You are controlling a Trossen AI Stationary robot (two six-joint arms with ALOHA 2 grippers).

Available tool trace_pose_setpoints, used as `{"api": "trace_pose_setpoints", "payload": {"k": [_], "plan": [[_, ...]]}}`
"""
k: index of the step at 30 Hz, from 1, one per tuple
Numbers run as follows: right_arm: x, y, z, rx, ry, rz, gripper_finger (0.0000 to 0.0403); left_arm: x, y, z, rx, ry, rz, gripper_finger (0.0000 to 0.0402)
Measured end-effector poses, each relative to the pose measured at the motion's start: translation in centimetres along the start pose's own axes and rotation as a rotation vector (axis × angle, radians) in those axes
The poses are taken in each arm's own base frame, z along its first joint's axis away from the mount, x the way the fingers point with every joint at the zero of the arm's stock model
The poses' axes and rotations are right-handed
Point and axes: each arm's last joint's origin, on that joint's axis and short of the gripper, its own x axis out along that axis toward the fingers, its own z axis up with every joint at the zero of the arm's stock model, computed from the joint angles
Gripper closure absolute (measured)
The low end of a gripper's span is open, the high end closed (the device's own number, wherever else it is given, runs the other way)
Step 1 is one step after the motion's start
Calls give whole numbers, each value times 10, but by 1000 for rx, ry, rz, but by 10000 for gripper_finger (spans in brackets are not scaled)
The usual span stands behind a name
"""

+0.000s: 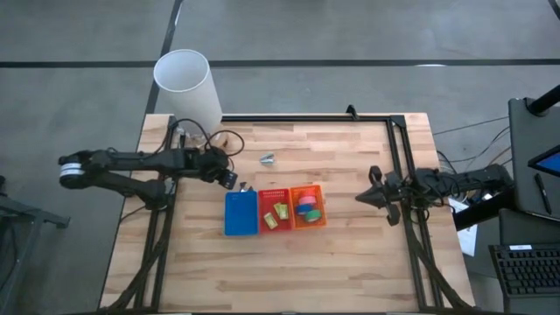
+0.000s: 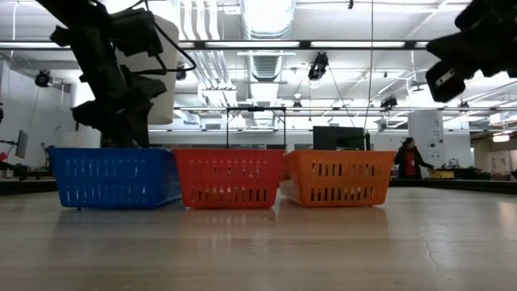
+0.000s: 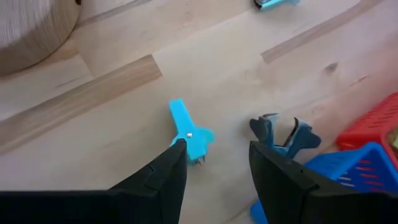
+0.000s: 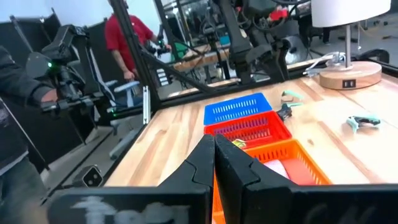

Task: Pick and place Stapler, Stapler remover, tape
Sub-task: Put the bottom light blue staple remover into the blue bin

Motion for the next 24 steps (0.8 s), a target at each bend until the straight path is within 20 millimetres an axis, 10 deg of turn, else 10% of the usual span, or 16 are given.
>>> {"api": "trace_pose_setpoints", "payload": {"k": [24], "plan": [[-4, -5, -14, -49, -7, 5, 394, 42, -5, -3, -127, 66, 156, 227]]}}
